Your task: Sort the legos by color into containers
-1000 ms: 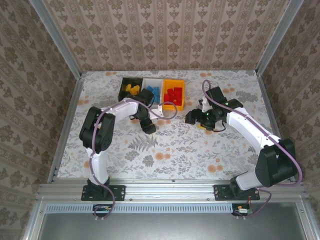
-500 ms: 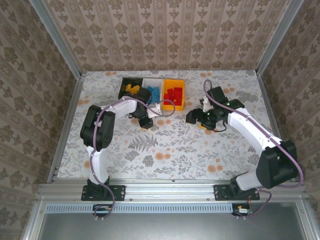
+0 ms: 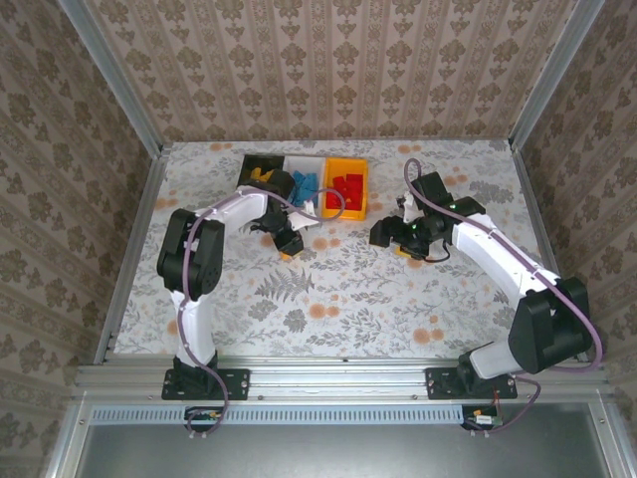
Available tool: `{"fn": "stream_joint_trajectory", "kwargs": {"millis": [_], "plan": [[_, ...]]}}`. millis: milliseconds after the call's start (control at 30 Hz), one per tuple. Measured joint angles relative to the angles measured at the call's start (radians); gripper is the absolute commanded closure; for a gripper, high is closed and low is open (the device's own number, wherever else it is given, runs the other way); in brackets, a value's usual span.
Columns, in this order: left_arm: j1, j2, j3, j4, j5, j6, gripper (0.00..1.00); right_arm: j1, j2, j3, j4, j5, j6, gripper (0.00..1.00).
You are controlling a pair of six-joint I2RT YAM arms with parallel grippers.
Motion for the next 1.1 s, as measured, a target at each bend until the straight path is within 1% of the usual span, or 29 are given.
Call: {"fn": "stream_joint_trajectory", "kwargs": {"millis": [167, 300, 433, 567, 667, 733, 867, 967, 1100], "plan": [[0.0, -0.053, 0.001, -0.021, 0.032, -0.041, 0.81, 0.0, 0.004, 0.0, 0.003, -0.002, 0.0, 0.24], [0.0, -0.107, 0.018, -0.029, 0.084, -0.104, 0.81, 0.0, 0.004, -0.005, 0.03, -0.006, 0.005, 0.24], [0.0, -0.151, 0.028, -0.01, 0.149, -0.206, 0.81, 0.0, 0.004, -0.039, 0.061, -0.01, 0.009, 0.24], [0.012, -0.201, 0.028, 0.035, 0.202, -0.336, 0.8, 0.0, 0.004, -0.072, 0.08, -0.016, 0.013, 0.24], [0.067, -0.24, 0.028, 0.098, 0.232, -0.467, 0.79, 0.0, 0.004, -0.078, 0.089, -0.023, 0.016, 0.24], [0.127, -0.256, 0.03, 0.153, 0.243, -0.57, 0.79, 0.0, 0.004, -0.078, 0.095, -0.027, 0.016, 0.24], [0.238, -0.253, 0.063, 0.231, 0.215, -0.734, 0.77, 0.0, 0.004, -0.078, 0.099, -0.029, 0.015, 0.24], [0.288, -0.196, 0.159, 0.238, 0.171, -0.792, 0.76, 0.0, 0.004, -0.078, 0.106, -0.029, 0.016, 0.24], [0.301, -0.037, 0.357, 0.219, 0.116, -0.801, 0.76, 0.0, 0.006, -0.069, 0.102, -0.027, 0.014, 0.23]]}}
